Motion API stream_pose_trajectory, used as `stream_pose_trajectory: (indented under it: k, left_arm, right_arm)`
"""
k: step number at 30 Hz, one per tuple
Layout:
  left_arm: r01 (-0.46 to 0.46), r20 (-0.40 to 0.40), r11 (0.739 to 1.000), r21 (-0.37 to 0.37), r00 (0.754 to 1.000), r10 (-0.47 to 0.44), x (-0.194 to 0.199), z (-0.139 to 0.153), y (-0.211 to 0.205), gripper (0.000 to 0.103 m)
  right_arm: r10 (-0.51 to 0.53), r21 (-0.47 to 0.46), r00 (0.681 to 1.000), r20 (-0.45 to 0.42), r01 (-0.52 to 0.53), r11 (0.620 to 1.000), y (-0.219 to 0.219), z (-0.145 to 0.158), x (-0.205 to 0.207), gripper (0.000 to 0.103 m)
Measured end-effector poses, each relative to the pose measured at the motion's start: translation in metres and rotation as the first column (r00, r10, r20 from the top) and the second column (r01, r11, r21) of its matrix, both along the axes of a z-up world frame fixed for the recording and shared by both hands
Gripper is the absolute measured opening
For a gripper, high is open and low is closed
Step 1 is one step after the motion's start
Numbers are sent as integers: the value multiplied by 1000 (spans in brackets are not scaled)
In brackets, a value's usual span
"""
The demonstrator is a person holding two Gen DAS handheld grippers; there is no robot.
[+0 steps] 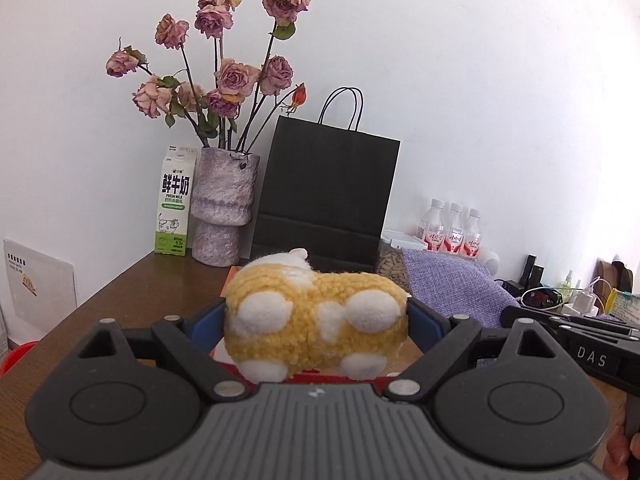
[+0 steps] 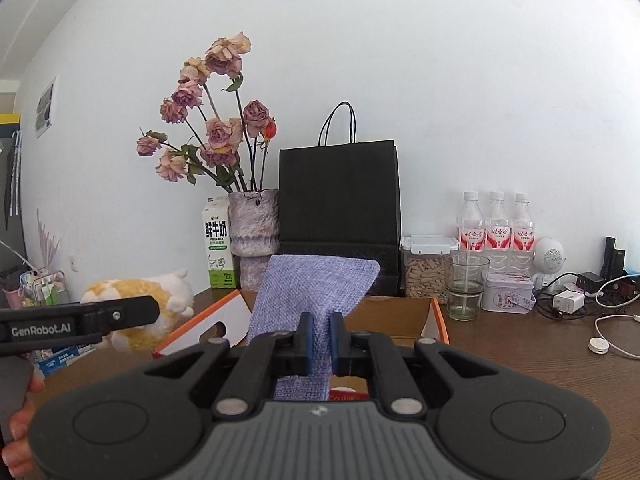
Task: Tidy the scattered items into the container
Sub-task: 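Lower the plush toy into the box with the left tool while the right tool drops the pouch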
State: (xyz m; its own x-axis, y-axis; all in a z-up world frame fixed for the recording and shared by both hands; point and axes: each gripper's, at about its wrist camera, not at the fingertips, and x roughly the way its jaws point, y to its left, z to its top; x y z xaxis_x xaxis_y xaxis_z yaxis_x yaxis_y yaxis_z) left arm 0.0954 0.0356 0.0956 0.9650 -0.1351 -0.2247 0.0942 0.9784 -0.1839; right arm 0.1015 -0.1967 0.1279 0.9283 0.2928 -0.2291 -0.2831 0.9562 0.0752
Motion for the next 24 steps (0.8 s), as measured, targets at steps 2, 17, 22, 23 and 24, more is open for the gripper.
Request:
stream_pose_trajectory:
  k: [2, 17, 22, 23, 24]
  left_arm:
    - [1, 4, 1000, -1, 1000, -1, 13, 2, -5, 93]
    - [-41, -108, 999, 8, 993, 42, 118, -37, -23, 93]
    - [-66, -145, 996, 58, 987, 74, 123, -44, -26, 93]
    - [-68, -150, 996, 65, 986, 77, 123, -45, -26, 93]
    - [-73, -154, 995, 72, 985, 84, 124, -45, -27, 93]
  right_arm:
    - [-3, 15, 1000, -3, 3, 1000, 0, -2, 13, 7]
    - [-52, 92, 991, -127, 64, 994, -17, -47, 113, 7]
    - [-50, 91, 986, -158, 65, 994, -16, -55, 120, 7]
    - [-49, 89, 987, -154, 63, 994, -15, -55, 118, 7]
    - [-50, 84, 987, -150, 63, 994, -14, -55, 117, 7]
